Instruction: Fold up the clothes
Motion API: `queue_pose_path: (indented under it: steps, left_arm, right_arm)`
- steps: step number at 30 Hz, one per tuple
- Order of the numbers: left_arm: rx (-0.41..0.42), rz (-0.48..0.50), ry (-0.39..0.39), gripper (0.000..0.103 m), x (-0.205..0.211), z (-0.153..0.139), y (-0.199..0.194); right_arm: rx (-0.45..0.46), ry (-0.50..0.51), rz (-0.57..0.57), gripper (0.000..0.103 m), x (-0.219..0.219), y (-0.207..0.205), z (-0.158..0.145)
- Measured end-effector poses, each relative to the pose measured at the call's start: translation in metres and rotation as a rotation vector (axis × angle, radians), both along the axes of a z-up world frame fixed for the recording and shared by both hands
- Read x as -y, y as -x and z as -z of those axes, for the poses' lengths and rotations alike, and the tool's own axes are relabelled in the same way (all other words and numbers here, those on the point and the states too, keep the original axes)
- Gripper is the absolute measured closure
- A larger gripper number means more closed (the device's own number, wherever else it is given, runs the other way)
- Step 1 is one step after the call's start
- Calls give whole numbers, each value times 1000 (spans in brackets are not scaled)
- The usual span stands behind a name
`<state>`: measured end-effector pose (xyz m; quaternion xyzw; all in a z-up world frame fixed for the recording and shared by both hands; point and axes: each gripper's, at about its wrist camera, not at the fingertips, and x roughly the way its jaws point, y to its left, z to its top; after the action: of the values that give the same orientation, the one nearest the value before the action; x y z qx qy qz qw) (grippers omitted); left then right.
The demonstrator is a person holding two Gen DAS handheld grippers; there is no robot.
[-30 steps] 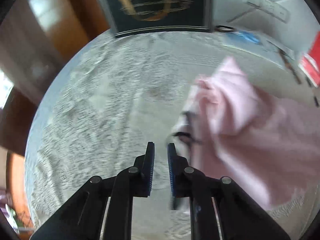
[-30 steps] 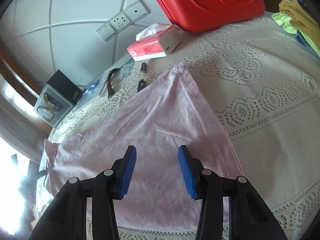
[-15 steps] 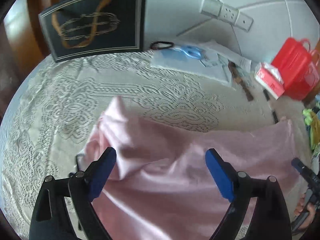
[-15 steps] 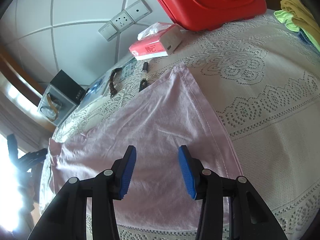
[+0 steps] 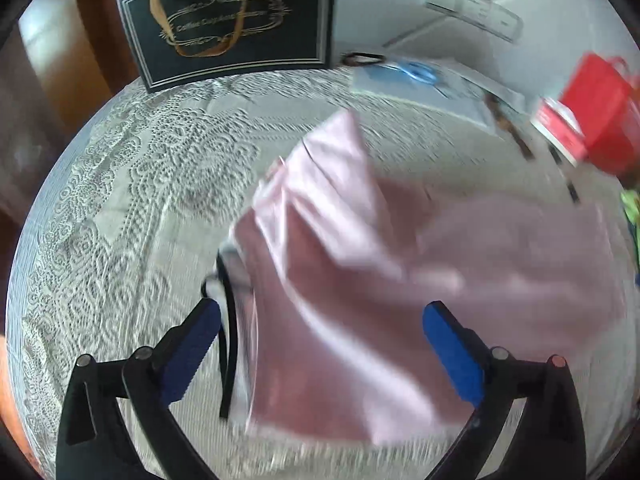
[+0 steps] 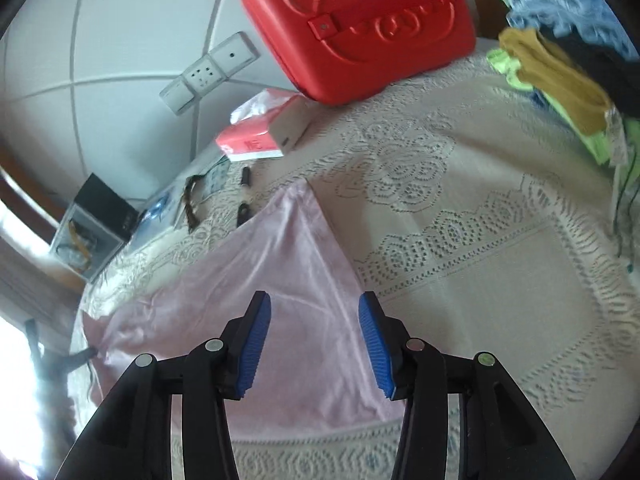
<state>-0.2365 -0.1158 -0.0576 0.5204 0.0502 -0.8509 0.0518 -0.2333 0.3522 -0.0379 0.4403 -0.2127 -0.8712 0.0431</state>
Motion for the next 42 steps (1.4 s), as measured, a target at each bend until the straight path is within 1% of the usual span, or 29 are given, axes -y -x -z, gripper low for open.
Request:
queue_pose_path:
  steps: [1, 3, 6, 7, 8, 10, 12, 15, 18, 22, 25, 27, 30, 32, 33, 34, 35, 36, 38, 40, 42]
  left_arm:
    - [0, 19, 13, 0, -3, -1, -10]
    - [-3, 57, 12, 0, -9, -7, -21]
    - [-30, 121, 2, 0, -22, -20, -28]
    - [-50, 152, -6, 0, -30, -28, -27]
    - [-62, 163, -19, 0, -35, -32, -24]
    - [-56, 166, -49, 0, -44, -33, -15]
    - [-49, 153, -46, 0, -49, -31, -14]
    - [-33, 149, -13, 0, -45, -23, -19]
    - [-20, 103, 1, 0, -23, -16, -30]
    - [4, -23, -58, 0, 22, -11, -39]
    - [12, -73, -79, 0, 37, -4, -44]
    - [12, -93, -70, 0, 41, 2, -47]
    - [23, -113, -72, 0, 44, 14, -48]
    - [50, -132, -91, 0, 46, 23, -43]
    - [66, -153, -110, 4, 47, 27, -41]
    - [87, -180, -149, 10, 50, 31, -40]
    - [96, -197, -173, 11, 52, 32, -39]
    - [93, -221, -177, 11, 53, 31, -40]
    - [108, -266, -239, 11, 56, 31, -41]
    - [129, -324, -295, 11, 59, 32, -44]
    - [143, -360, -338, 12, 61, 32, -46]
  right_arm:
    - [-7, -8, -1, 56, 3, -3, -6]
    - [-29, 3, 6, 56, 6, -14, -17]
    - [-52, 6, 12, 56, 11, -37, -22]
    - [-35, -2, -5, 56, 13, -43, -19]
    - [-17, -12, -20, 58, 15, -48, -16]
    - [30, -53, -26, 67, 14, -55, -12]
    - [58, -80, -3, 69, 4, -61, -11]
    - [81, -88, 40, 69, -15, -67, -10]
    - [87, -92, 34, 69, -22, -71, -9]
    - [70, -61, -40, 69, -6, -68, -6]
    - [55, -35, -125, 69, 23, -60, -4]
    - [36, 8, -210, 69, 51, -52, -4]
    - [-11, 41, -354, 69, 105, -33, -11]
    - [-17, 54, -466, 69, 147, -10, -16]
    - [-13, 39, -510, 69, 168, 1, -18]
    - [-6, 22, -555, 68, 189, 12, -20]
    - [10, -7, -603, 68, 213, 23, -22]
    - [22, -33, -646, 66, 234, 32, -24]
    - [46, -79, -738, 63, 277, 50, -31]
    - [83, -102, -826, 62, 316, 69, -38]
    - [114, -127, -906, 60, 355, 86, -43]
